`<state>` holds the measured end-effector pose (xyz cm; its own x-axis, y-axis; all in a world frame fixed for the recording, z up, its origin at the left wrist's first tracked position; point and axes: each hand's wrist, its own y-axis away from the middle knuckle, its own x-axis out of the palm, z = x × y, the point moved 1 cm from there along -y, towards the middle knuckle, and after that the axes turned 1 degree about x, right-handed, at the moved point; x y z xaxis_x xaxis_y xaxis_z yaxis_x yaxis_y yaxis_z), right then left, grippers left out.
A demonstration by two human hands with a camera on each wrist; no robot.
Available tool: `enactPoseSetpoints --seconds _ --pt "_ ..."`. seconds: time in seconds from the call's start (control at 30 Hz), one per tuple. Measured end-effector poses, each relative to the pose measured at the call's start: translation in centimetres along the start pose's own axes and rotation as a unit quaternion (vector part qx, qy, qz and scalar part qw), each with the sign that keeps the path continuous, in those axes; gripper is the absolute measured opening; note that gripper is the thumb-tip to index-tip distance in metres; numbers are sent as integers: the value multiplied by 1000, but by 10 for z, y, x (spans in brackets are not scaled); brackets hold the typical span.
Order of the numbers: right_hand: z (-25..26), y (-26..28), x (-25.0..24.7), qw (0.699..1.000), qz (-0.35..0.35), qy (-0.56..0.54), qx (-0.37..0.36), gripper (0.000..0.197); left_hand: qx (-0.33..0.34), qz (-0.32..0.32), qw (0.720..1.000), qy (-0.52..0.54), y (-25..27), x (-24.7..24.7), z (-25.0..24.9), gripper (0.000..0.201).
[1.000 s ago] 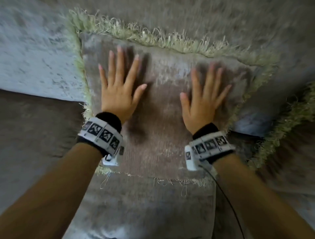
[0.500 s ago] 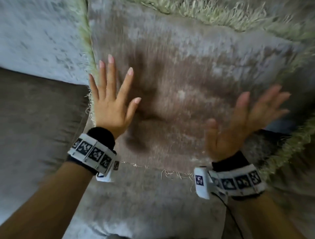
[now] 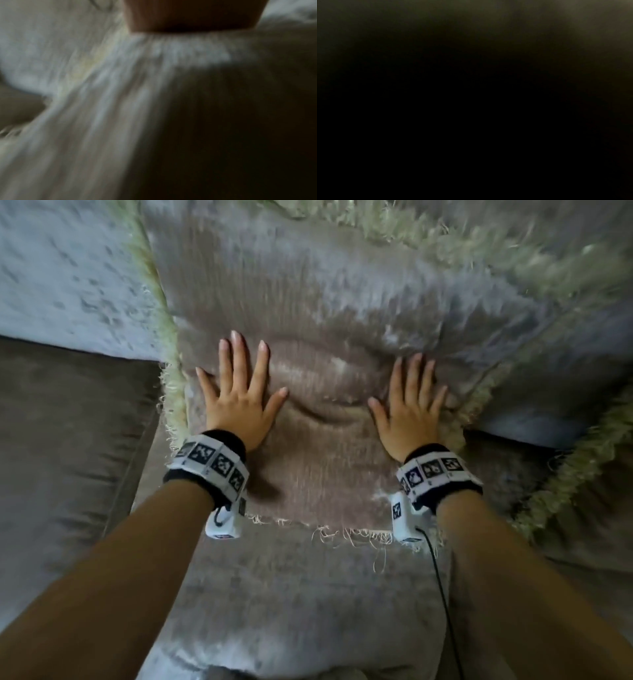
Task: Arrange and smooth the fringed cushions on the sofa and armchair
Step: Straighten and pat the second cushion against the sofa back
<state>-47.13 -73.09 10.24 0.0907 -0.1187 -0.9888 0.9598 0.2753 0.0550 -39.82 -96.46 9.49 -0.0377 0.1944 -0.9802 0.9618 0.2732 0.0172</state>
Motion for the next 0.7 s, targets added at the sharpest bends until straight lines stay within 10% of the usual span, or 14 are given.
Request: enactPoseSetpoints --seconds 0.2,0.37,0.53,0.7 --pt "-21 47 -55 960 -217 -174 -3 53 12 -103 991 90 21 -35 5 56" --pt "-3 16 -121 894 -432 -109 -51 62 82 -328 939 60 -15 -98 -7 52" --pt "24 -54 -81 990 -84 67 -91 68 76 -20 995 -53 -64 -81 -38 68" --pt "28 -23 -117 972 -221 -62 -43 65 62 -147 987 33 -59 -114 -41 63"
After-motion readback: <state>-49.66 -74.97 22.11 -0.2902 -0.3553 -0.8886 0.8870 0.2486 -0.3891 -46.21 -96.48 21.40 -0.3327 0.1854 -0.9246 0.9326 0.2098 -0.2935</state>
